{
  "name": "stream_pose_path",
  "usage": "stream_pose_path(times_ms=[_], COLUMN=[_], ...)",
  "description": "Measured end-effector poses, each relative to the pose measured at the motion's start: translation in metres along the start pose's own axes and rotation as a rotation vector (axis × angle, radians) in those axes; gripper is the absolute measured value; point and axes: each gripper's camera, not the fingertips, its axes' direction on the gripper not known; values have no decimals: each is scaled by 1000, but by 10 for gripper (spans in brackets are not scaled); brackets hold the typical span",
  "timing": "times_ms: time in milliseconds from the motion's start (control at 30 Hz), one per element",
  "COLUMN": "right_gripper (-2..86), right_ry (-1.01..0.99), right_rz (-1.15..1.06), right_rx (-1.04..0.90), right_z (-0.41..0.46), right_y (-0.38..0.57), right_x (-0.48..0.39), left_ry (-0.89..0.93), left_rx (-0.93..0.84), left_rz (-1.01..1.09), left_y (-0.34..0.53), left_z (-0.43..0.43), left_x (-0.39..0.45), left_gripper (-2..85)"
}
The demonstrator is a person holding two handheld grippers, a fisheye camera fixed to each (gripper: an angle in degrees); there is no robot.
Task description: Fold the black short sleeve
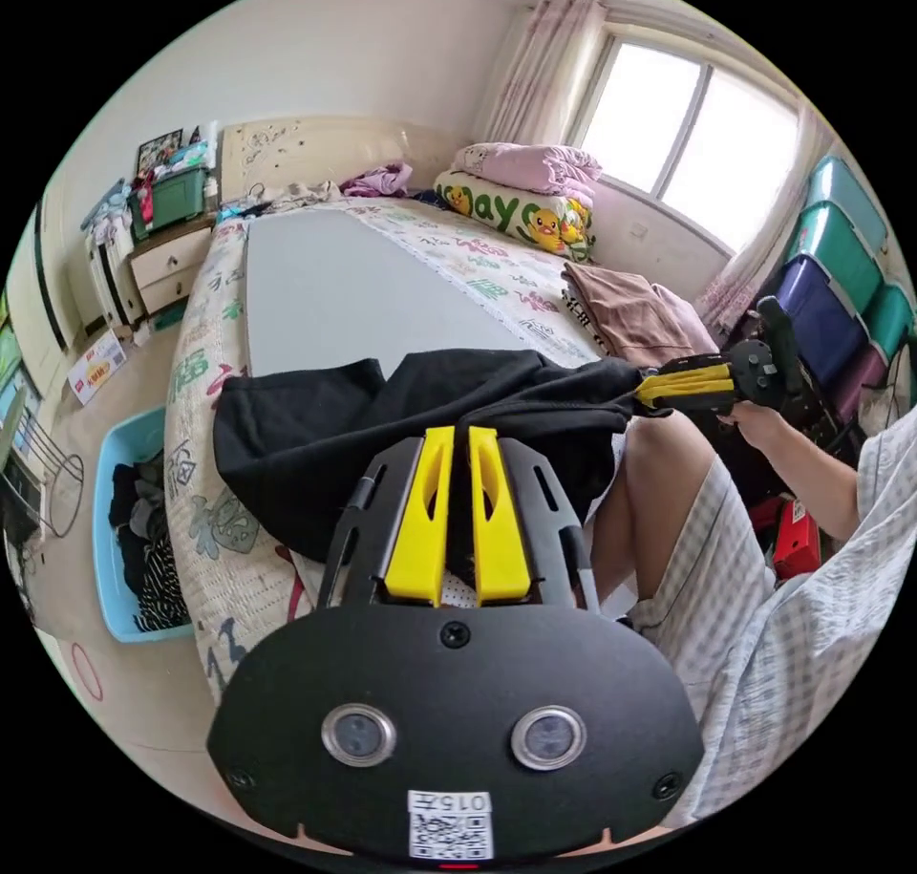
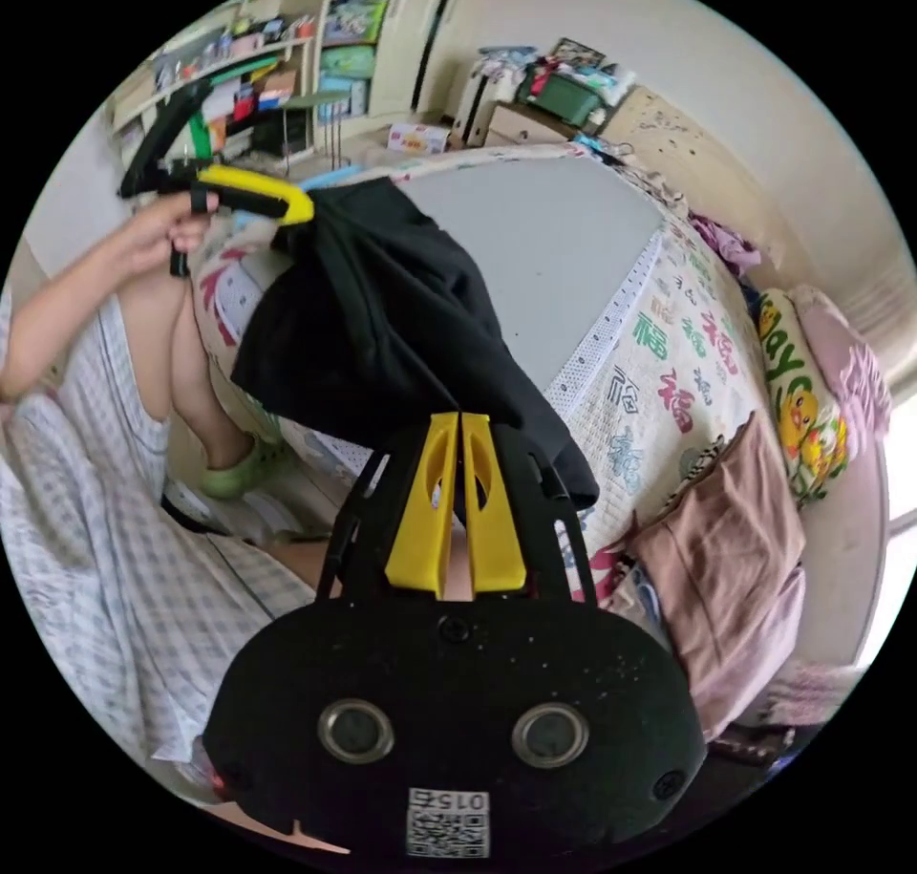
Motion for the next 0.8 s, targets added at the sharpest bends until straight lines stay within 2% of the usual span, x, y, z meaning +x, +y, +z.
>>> stream_pose_path(times_ms=[100,200,267,400,467,567,800], right_gripper=[-3,-2,-2,0,2,13,93], right_ry=[-148,-278,-337,-315,-364,-387,-383], right_rz=[185,386,442,495,506,489,371], right_rx=[123,237,286,292,302,285,311], right_z=[-22,-32,-32,-21,-17,-13,-29], right_y=[11,19,18,3,1,3,26], right_x=[40,86,106,122,127,131,122], left_ry=[16,-51,12,233,272,116,-25], left_rx=[14,18,24,-10,-27,-44,-174], left_rz=[-67,-198,-223,-99,-35,13,118], left_y=[7,13,13,16,27,47,64], left_z=[6,5,1,-8,-6,3,47], left_x=[-17,-45,-61,-56,-46,-36,-27], left_gripper=[6,12,37,95,98,109,116])
